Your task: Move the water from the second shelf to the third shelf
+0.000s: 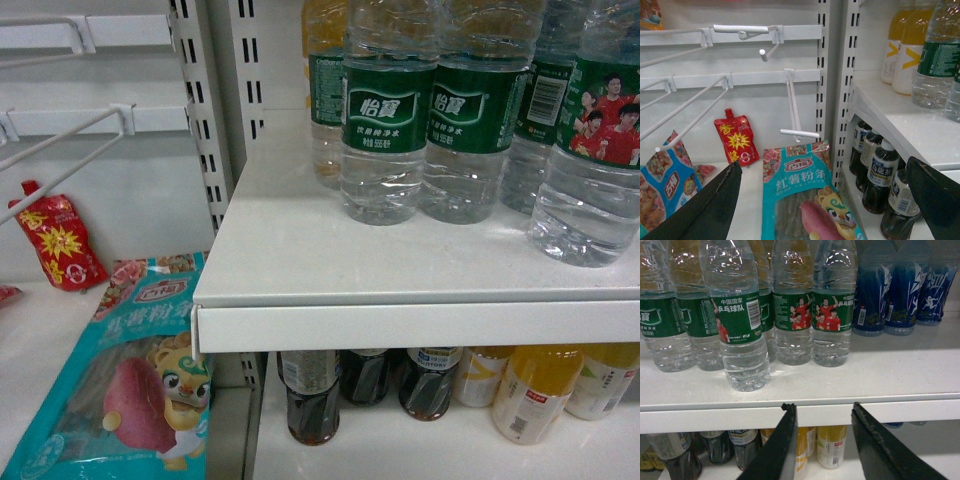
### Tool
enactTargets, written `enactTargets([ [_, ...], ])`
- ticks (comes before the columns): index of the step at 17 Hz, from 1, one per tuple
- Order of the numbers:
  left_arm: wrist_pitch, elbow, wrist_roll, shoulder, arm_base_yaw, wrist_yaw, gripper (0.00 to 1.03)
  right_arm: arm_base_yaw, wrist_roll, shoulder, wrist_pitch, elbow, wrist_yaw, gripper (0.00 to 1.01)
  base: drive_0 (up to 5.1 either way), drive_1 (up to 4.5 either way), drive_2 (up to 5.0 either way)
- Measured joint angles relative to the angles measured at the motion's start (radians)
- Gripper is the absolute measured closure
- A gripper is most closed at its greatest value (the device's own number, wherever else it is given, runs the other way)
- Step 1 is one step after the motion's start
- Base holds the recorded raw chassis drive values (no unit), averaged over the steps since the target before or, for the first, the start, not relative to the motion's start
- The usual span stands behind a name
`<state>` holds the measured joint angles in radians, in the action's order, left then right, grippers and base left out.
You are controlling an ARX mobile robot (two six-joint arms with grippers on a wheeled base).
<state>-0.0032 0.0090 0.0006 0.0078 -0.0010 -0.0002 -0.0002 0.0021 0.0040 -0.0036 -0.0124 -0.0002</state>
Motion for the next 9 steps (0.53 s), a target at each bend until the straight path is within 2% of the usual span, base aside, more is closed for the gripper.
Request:
enactTargets([
  [7,0.000,0.000,0.000,0.000,0.000,0.000,0.05,0.000,0.000,0.000,0.000,0.000,0.000,0.01,0.0,0.00,0.0],
  [9,0.000,0.000,0.000,0.000,0.000,0.000,0.05,0.000,0.000,0.000,0.000,0.000,0.000,0.04,0.0,0.00,0.0],
])
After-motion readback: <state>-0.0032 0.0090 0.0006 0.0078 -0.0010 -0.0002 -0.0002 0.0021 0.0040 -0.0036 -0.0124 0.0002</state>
